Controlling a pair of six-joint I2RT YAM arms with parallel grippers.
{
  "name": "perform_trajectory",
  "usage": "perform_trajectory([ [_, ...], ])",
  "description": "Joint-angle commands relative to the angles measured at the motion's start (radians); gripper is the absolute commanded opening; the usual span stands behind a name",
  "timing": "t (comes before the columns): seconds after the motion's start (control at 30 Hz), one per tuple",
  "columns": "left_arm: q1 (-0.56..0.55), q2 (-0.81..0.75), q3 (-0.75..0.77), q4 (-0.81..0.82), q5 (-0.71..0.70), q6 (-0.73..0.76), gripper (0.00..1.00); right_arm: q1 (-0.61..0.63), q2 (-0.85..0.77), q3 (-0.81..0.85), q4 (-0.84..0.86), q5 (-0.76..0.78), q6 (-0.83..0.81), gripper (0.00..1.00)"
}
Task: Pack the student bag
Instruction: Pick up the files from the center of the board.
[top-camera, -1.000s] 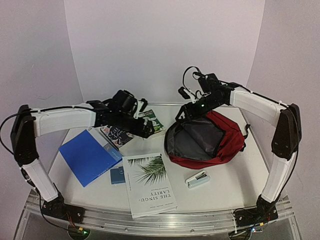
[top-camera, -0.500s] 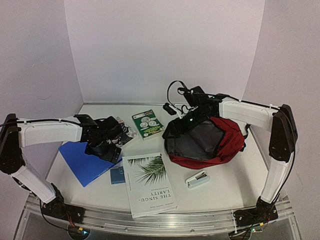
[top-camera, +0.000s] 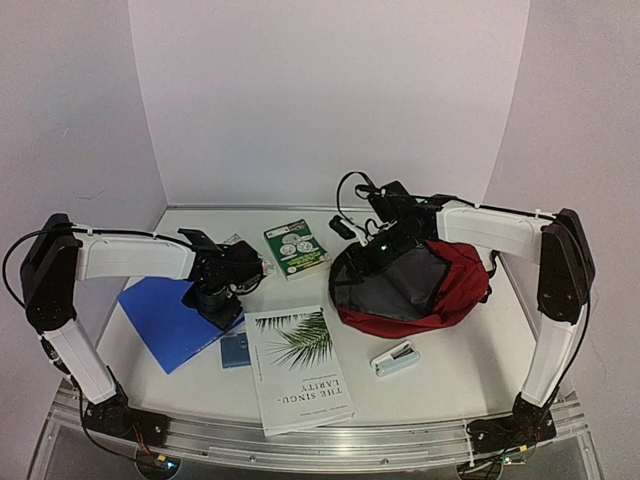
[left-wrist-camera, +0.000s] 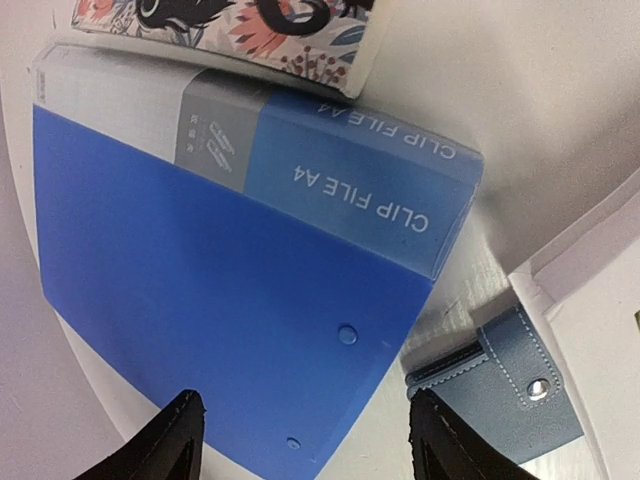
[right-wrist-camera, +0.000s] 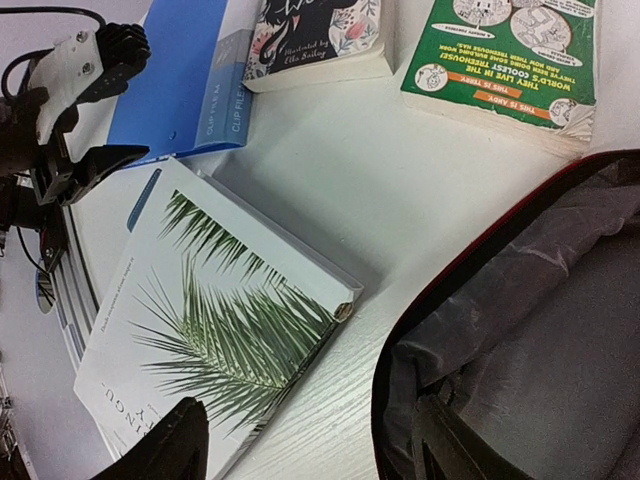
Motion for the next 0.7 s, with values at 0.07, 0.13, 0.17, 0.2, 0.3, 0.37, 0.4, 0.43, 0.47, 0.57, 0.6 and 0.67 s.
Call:
perform_trajectory([
  [0.07,0.0,0.012,-0.032,0.155,0.023,0.176,0.69,-0.013,-0.07,-0.005,0.021,0.037,-0.01,0.7],
  [0.13,0.0,0.017,-0.051,0.184,0.034,0.211,0.69,-0.022,-0.076,-0.005,0.021,0.036,-0.008,0.7],
  [0.17,0.0,0.021,-0.057,0.199,0.039,0.223,0.69,-0.025,-0.079,-0.008,0.021,0.038,-0.008,0.7],
  [0.2,-0.001,0.027,-0.063,0.208,0.042,0.231,0.68,-0.027,-0.081,-0.008,0.021,0.038,-0.007,0.7],
  [0.3,-0.016,0.06,-0.047,0.232,0.061,0.238,0.67,-0.037,-0.086,-0.009,0.021,0.038,-0.005,0.7],
  [0.37,-0.034,0.078,-0.037,0.262,0.071,0.242,0.68,-0.044,-0.088,-0.007,0.021,0.035,-0.003,0.7],
  [0.4,-0.039,0.091,-0.027,0.272,0.075,0.24,0.7,-0.047,-0.087,-0.006,0.021,0.034,-0.002,0.7],
  [0.43,-0.043,0.102,-0.014,0.28,0.079,0.239,0.71,-0.05,-0.086,-0.006,0.021,0.033,-0.001,0.7],
  [0.47,-0.046,0.111,-0.002,0.285,0.081,0.238,0.72,-0.052,-0.085,-0.007,0.021,0.033,0.0,0.7],
  [0.57,-0.053,0.132,0.027,0.291,0.062,0.238,0.73,-0.058,-0.085,-0.013,0.021,0.031,0.001,0.7],
  [0.6,-0.052,0.134,0.034,0.284,0.048,0.238,0.73,-0.058,-0.085,-0.016,0.021,0.028,0.001,0.7],
  [0.67,-0.052,0.137,0.041,0.264,0.005,0.235,0.72,-0.061,-0.087,-0.021,0.021,0.026,0.001,0.7],
])
